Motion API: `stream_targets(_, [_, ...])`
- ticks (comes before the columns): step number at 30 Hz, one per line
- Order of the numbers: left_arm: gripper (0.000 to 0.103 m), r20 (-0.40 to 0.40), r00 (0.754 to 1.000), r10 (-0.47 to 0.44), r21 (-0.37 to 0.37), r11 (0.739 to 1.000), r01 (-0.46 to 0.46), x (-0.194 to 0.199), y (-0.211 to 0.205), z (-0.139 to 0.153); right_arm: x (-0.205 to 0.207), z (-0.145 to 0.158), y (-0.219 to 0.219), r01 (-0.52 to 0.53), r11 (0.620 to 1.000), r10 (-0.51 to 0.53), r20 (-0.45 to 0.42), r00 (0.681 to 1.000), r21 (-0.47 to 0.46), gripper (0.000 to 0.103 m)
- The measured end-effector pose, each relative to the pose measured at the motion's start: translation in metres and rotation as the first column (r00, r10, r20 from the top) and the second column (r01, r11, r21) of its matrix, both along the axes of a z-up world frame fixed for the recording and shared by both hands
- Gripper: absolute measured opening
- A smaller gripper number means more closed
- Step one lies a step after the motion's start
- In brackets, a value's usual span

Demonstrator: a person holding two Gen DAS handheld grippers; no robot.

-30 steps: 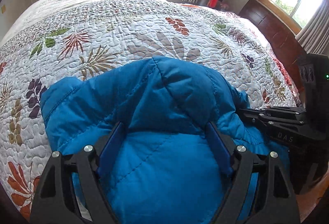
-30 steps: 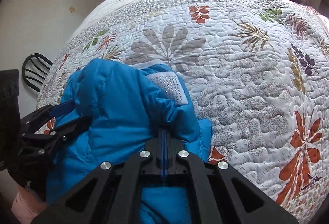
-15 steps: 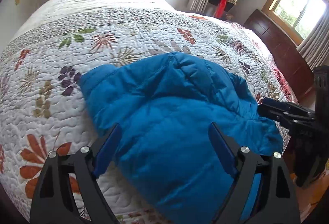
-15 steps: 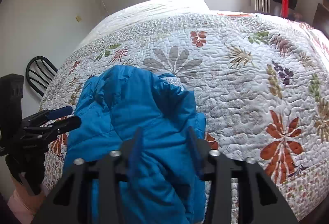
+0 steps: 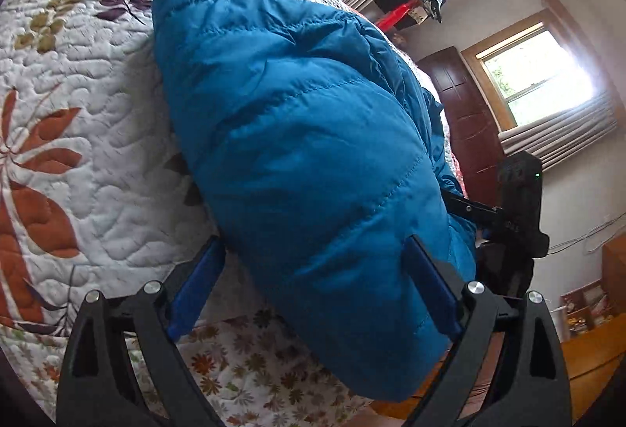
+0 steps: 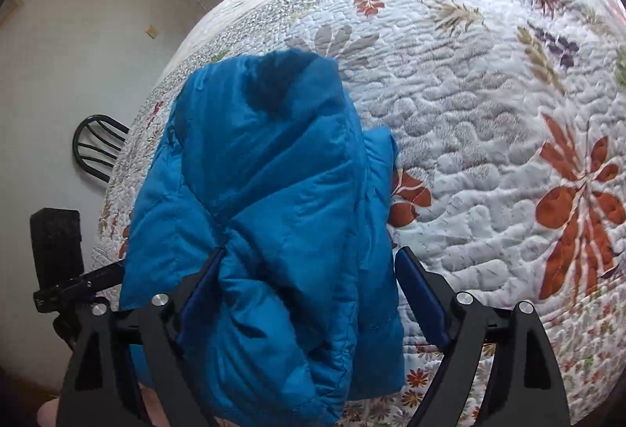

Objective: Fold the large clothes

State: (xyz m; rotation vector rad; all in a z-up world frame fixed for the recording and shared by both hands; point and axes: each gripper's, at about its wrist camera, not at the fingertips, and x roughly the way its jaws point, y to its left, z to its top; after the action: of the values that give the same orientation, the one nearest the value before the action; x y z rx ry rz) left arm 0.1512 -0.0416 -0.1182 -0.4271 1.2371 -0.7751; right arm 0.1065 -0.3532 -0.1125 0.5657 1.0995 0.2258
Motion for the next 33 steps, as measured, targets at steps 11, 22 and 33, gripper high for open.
stream_targets(11, [0.082, 0.054, 0.999, -0.001, 0.007, 1.000, 0.001, 0.009, -0.034, -0.002, 0.001, -0.010, 0.012, -0.059, 0.993, 0.054, 0.055, 0.997, 0.105, 0.060])
stream_targets(22, [0.063, 0.197, 0.979, 0.055, -0.060, 0.997, -0.044, 0.012, -0.018, 0.033, -0.005, 0.034, 0.050, -0.092, 0.995, 0.080, 0.213, 0.974, 0.047, 0.041])
stream_targets(33, [0.063, 0.343, 0.909, 0.236, -0.064, 0.972, -0.228, 0.064, 0.058, 0.087, 0.122, 0.097, 0.146, -0.197, 0.978, 0.207, 0.357, 0.911, -0.064, 0.040])
